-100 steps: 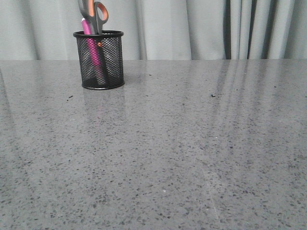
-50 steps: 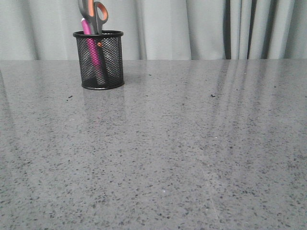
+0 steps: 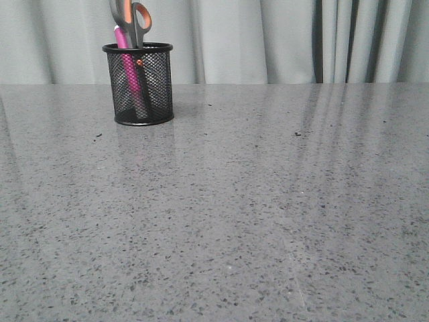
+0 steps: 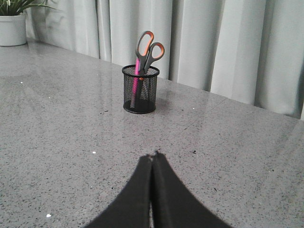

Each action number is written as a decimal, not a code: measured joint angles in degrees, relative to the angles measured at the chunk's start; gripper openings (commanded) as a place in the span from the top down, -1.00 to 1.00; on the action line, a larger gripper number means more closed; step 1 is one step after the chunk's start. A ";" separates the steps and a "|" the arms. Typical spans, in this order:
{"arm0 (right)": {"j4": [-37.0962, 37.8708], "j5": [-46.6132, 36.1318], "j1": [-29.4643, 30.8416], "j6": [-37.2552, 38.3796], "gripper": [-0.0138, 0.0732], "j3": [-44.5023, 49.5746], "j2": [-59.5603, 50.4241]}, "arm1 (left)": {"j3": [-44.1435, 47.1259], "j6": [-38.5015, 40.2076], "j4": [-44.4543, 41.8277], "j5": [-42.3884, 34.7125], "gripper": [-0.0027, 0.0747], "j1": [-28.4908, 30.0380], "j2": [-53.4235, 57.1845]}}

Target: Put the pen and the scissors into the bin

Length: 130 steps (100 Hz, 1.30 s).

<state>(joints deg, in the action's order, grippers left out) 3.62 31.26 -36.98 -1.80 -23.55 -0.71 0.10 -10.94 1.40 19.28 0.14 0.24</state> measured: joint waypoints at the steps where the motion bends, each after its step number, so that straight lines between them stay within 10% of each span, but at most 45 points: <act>1: 0.00 0.00 0.00 0.00 0.84 0.00 0.00 | 0.00 0.00 0.00 0.00 0.98 0.00 0.00; 81: 3.49 -0.06 0.81 0.14 0.84 2.11 0.00 | 0.00 0.03 0.00 0.05 0.98 0.00 0.00; 130: -0.25 -19.30 34.21 1.80 0.84 24.15 0.00 | 0.00 0.03 0.00 0.14 0.98 0.00 0.00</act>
<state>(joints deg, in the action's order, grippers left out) 3.38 11.97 -2.77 0.00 0.60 -0.71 0.10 -10.91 1.40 19.42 0.14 0.24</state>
